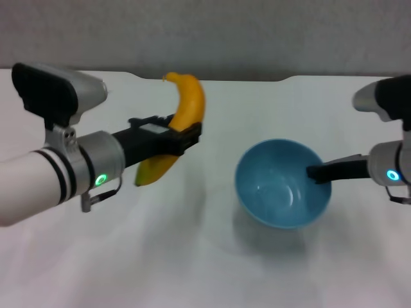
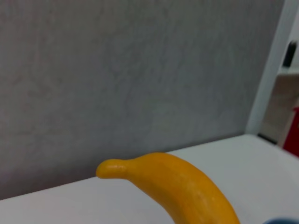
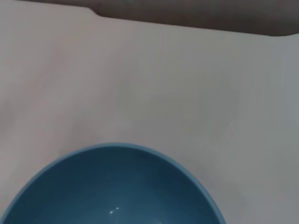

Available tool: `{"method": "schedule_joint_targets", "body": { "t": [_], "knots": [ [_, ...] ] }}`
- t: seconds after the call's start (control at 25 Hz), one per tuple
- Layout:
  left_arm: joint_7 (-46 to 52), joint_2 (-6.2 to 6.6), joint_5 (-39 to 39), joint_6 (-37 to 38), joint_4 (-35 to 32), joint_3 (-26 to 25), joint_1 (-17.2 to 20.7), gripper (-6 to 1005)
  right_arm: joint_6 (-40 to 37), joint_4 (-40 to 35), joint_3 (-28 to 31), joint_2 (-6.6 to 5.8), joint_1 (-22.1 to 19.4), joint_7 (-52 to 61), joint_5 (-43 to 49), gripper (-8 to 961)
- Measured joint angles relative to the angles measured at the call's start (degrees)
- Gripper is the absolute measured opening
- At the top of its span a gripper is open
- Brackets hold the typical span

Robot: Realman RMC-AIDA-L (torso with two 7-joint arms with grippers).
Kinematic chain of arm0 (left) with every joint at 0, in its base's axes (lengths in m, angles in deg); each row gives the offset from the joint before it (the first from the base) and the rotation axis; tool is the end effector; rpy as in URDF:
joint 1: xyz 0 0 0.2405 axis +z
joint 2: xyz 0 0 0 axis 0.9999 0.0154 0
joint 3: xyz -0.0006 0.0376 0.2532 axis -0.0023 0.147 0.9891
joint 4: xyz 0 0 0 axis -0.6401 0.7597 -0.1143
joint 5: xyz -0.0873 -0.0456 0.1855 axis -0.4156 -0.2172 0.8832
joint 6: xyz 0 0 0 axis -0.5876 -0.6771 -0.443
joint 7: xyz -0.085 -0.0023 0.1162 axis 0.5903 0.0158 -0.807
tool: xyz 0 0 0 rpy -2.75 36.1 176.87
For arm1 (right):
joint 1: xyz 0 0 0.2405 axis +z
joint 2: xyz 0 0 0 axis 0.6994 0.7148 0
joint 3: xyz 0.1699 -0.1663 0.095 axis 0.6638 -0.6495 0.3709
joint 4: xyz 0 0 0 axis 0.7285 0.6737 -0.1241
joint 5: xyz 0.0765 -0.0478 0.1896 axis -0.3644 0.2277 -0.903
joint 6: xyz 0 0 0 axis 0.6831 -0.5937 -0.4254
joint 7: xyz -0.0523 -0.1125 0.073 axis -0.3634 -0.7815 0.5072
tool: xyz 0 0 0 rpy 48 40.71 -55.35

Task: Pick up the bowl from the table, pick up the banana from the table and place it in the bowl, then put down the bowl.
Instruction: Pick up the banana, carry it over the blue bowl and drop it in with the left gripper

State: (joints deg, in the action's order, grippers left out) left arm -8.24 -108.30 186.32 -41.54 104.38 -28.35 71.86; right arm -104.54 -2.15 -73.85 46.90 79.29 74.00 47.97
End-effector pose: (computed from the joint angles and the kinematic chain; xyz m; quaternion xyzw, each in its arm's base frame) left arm -0.1780 0.3720 -0.0336 -0.8583 -0.3145 -0.2158 0.3433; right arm 0.2605 0.4113 -0.0267 -0.8414 0.4428 0.0024 0.3098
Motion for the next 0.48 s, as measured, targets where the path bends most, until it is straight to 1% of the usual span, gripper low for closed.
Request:
{"method": "schedule_joint_targets", "body": {
  "t": [0.16, 0.32, 0.36, 0.48],
  "knots": [
    [-2.05, -0.07, -8.71, -1.05, 0.20, 0.13, -1.10, 562, 0.13, 3.88, -0.26, 0.04, 2.78, -0.42, -3.95, 32],
    [-7.80, -0.14, -16.69, -1.47, -0.66, 1.39, -1.61, 573, 1.36, 4.40, -1.22, 0.15, 3.05, -0.59, -6.32, 32],
    [-10.60, -0.16, -19.41, -1.48, -1.36, 1.92, -1.94, 575, 1.93, 4.64, -1.90, 0.21, 3.10, -0.61, -7.32, 32],
    [-13.34, -0.18, -22.22, -1.48, -2.17, 2.60, -2.38, 583, 3.31, 5.23, -4.50, 0.13, 3.48, -0.61, -10.88, 32]
  ]
}}
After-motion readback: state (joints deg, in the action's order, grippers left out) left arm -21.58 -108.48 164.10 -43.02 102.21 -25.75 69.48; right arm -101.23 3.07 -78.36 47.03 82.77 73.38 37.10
